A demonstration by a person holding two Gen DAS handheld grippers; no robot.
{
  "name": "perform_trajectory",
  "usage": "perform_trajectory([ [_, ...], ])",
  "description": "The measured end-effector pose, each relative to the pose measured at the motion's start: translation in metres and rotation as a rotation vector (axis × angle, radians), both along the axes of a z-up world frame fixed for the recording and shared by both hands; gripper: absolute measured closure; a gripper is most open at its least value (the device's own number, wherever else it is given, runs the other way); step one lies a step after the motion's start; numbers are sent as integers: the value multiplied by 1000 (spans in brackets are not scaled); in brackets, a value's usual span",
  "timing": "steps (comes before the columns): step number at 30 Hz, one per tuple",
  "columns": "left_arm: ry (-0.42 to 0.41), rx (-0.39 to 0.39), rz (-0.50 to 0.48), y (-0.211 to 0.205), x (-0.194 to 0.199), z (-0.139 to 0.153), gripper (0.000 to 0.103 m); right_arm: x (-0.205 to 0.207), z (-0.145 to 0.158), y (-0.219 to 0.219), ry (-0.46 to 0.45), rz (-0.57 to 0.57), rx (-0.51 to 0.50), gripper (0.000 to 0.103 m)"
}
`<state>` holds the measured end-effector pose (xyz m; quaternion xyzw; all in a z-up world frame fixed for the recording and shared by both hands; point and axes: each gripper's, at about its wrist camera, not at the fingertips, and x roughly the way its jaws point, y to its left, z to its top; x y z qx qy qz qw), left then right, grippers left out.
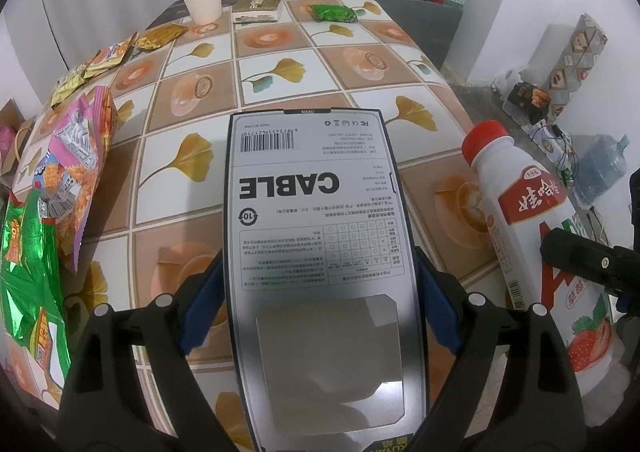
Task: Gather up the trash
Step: 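Lift the bottle with the right tool while the left tool lifts the CABLE box, then carry both items over the blue wastebasket and open both tools to drop them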
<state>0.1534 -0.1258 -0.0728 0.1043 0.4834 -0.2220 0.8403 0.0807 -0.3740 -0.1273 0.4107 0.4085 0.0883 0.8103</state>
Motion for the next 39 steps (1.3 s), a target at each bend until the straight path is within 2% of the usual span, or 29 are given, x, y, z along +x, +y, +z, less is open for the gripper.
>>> perform_trajectory([
  [39,-17,-10,-5,-7,-4,12,21,-7,2,-8,-23,-7,18,40],
])
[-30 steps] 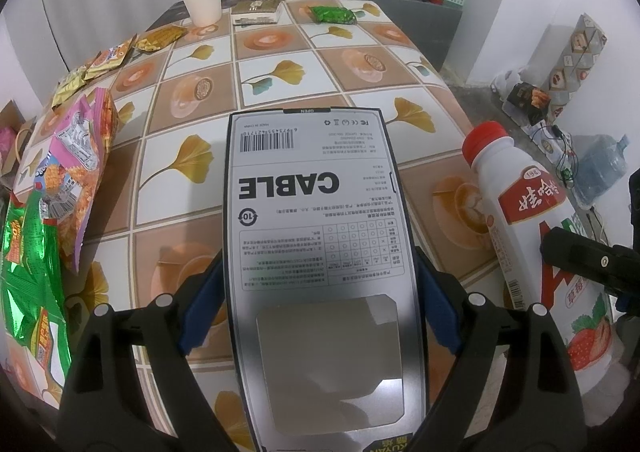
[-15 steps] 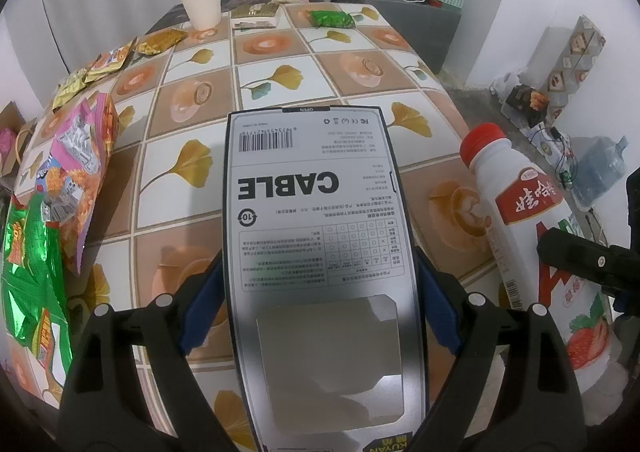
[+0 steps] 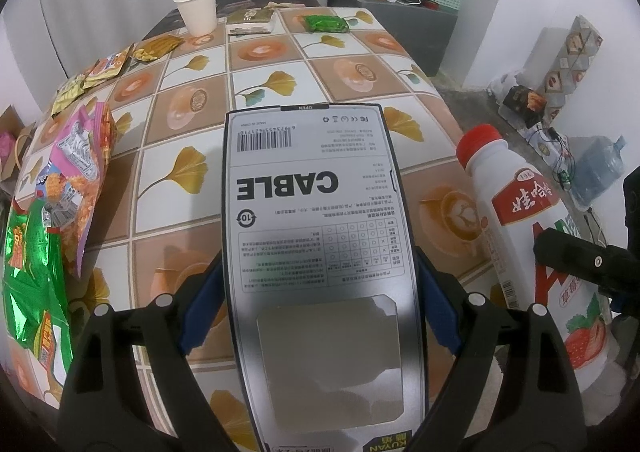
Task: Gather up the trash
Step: 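Carry both items over the blue wastebasket and open both tools to drop them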
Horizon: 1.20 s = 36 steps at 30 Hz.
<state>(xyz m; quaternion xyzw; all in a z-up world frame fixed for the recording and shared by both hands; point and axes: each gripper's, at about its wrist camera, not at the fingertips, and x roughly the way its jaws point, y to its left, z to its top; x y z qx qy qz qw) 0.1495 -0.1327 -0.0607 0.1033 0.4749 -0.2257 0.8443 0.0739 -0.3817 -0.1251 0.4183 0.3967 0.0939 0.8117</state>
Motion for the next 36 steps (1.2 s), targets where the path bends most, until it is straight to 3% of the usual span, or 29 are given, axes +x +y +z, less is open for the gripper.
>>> perform_trajectory([
  [11,-60,-33,-53,-30,3,28,21,-23,8,-39,-79,-91,64,40],
  [18,-75,-92,-185,-106,8,59,21,-57,10,-100,-126,-244,88,40],
  [22,4,-137,-323,-186,14,63,21,-82,0,-144,-116,-374,90,40],
  [28,197,-118,-471,-317,32,22,21,-91,-46,-217,3,-520,86,40],
  [33,336,-51,-500,-407,59,-32,20,-61,-91,-269,89,-552,98,40],
  [36,367,-19,-494,-448,78,-62,19,-28,-114,-299,120,-563,94,39],
])
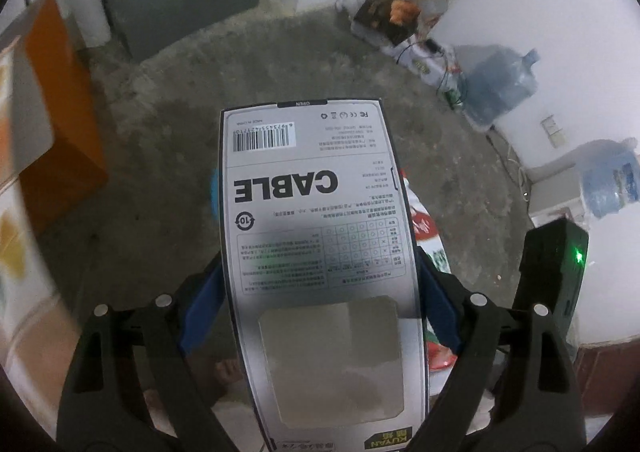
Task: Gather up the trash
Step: 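Carry both items over the blue wastebasket and open both tools to drop them, then grasp the white charger cable box from the floor with the right tool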
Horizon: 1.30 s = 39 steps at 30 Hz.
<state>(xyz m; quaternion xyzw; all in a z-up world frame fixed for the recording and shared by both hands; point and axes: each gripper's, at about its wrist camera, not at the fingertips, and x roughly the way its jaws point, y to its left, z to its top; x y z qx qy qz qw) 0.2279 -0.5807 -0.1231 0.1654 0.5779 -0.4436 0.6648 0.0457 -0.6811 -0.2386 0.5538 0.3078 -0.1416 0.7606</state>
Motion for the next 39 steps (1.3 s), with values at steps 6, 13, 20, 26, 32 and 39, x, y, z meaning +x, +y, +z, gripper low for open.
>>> perform_trajectory([
  [6,-21,45,122,-45,43,-63,18,47,-71,-47,172,-34,-2,30],
  [13,-18,-8,73,-20,25,-62,18,13,-83,-29,206,-79,-30,30],
  [20,-64,-88,60,5,7,-16,18,-25,-55,-5,169,-92,-83,30],
  [26,-86,-182,17,62,-5,47,18,-18,-24,37,113,60,-202,30],
  [32,-126,-191,62,151,7,88,18,32,-68,90,93,249,-112,30],
  [39,-130,-228,269,271,33,122,18,124,-170,141,187,329,79,26],
])
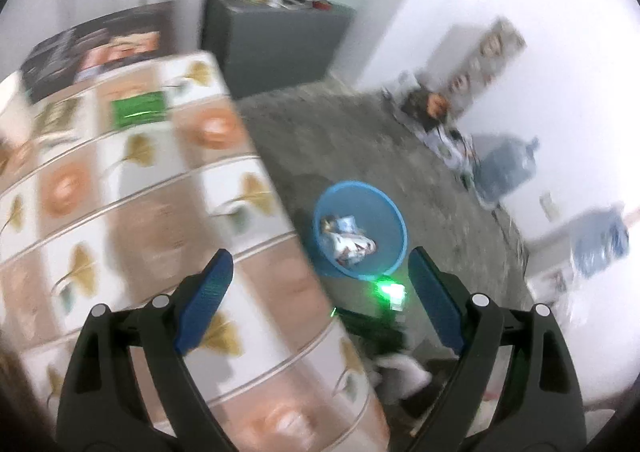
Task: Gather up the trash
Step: 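Grasp the white charger cable box from the floor with the right tool, then carry the charger box over the wastebasket and open the right tool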
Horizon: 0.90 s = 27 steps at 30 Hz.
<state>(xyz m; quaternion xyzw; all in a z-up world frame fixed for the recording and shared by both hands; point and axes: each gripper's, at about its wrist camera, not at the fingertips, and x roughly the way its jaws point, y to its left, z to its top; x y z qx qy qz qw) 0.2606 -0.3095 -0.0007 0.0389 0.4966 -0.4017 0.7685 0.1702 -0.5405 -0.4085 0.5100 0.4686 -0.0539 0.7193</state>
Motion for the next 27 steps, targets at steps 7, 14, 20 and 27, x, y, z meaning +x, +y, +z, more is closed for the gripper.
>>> perform_trajectory([
  [7,-41,-23,115,71,7,26,18,127,-81,3,151,2,-72,22],
  [14,-47,9,243,120,32,29,18,216,-151,16,348,3,-151,22],
  [20,-27,67,353,151,51,18,18,243,-176,23,447,-14,-236,21],
  [27,-18,99,400,167,60,8,18,271,-180,40,498,65,-404,17],
])
